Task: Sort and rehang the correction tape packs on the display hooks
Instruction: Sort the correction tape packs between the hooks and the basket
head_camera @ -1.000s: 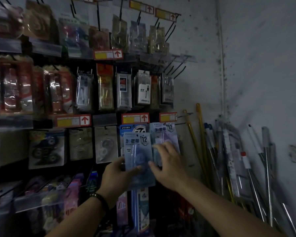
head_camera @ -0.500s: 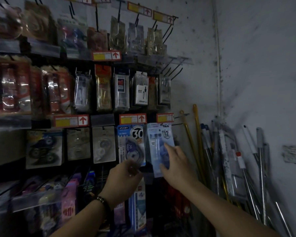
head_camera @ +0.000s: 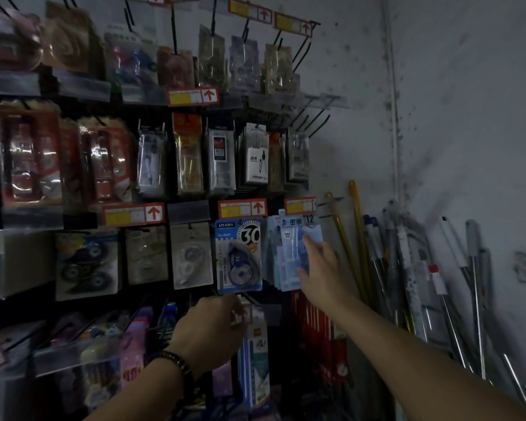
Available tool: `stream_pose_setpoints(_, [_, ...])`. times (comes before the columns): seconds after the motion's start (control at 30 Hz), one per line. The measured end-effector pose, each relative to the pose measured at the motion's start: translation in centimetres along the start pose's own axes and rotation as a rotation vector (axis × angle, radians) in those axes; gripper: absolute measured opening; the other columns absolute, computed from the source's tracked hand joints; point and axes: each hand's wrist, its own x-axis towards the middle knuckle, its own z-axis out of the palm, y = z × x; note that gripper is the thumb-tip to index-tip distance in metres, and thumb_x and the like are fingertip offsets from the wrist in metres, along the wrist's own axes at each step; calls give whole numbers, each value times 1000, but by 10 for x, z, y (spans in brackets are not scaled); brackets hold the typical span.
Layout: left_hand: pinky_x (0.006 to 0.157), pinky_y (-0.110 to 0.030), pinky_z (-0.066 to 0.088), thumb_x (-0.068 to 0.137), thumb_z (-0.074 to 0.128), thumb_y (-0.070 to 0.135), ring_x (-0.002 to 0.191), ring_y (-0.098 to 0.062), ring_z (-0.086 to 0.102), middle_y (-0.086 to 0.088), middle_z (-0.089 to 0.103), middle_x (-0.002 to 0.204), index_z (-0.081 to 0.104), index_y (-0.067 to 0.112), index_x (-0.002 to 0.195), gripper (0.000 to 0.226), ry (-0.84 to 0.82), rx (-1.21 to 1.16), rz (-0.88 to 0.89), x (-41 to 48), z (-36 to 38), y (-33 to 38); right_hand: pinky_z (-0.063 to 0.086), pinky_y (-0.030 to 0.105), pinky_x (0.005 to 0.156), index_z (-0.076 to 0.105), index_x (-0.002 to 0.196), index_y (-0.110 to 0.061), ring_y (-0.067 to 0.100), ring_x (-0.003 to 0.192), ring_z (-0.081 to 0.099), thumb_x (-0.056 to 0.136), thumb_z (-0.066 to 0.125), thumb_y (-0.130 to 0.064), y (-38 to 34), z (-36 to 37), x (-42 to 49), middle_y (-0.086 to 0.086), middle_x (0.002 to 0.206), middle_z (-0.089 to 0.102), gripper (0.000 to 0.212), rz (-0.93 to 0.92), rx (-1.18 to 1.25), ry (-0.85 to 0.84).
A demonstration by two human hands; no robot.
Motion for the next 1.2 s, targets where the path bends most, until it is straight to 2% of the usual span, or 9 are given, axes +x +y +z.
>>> stream_pose_setpoints(0.13, [85,-37,64,97,63,51,101,-12,71,13,72,115,66,38,118,25,21,-15,11,0,4,-4,56,40,94,10,167,-31,23,130,50,106,57,-36,4,-1,6,5,159,29,77,-30,-53,-8])
stream_pose_setpoints(0.33, [81,-33,63,96,66,49,98,-10,71,14,72,114,66,39,118,24,17,-39,9,0,6,-9,52,37,93,6,168,-30,24,134,45,107,52,-43,13,-1,9,2,160,25,77,-58,-82,-42])
stream_pose_setpoints(0.47, [84,-37,64,95,65,49,99,-13,71,12,70,113,66,39,113,21,8,-25,16,-2,8,-10,56,35,82,5,166,-34,20,112,52,108,51,-38,20,0,8,7,153,29,74,-106,-135,-62])
stream_pose_setpoints(0.6, [85,-40,64,95,65,48,100,-15,71,10,72,111,65,36,111,20,13,-17,21,-5,11,-10,47,32,71,8,166,-34,16,98,48,110,47,-35,18,2,9,7,153,29,69,-56,-134,-107])
stream_pose_setpoints(0.77, [89,-40,63,97,63,45,104,-16,70,11,70,115,65,38,116,20,-25,-40,29,-10,13,-8,55,47,96,10,165,-29,31,126,48,106,57,-28,5,7,13,15,154,30,76,-34,-165,-139])
stream_pose_setpoints(0.87, [89,-39,62,97,64,44,101,-13,69,13,68,112,68,36,111,16,-30,-66,45,-16,16,-9,57,49,93,18,160,-27,34,121,53,102,63,-19,-3,13,15,18,149,35,74,-1,-165,-159])
stream_pose_setpoints(0.97, [91,-38,61,98,65,44,103,-13,68,12,69,113,69,34,114,19,-85,-73,33,-31,17,-14,58,49,92,30,153,-23,34,113,57,99,62,-11,-9,20,13,17,140,42,65,30,-150,-177])
stream_pose_setpoints(1.1, [86,-37,62,96,63,44,100,-13,71,14,71,108,68,36,109,16,-163,-73,-35,-68,22,-30,54,50,100,27,157,-21,37,125,50,97,60,-13,-9,28,-8,15,149,31,70,41,-138,-230])
stream_pose_setpoints(1.2, [85,-37,61,93,62,45,98,-13,74,14,75,103,69,35,104,17,-194,-77,-73,-111,33,-52,52,50,99,47,138,-18,38,123,50,96,58,-16,-11,35,-47,14,140,39,43,-19,-116,-186])
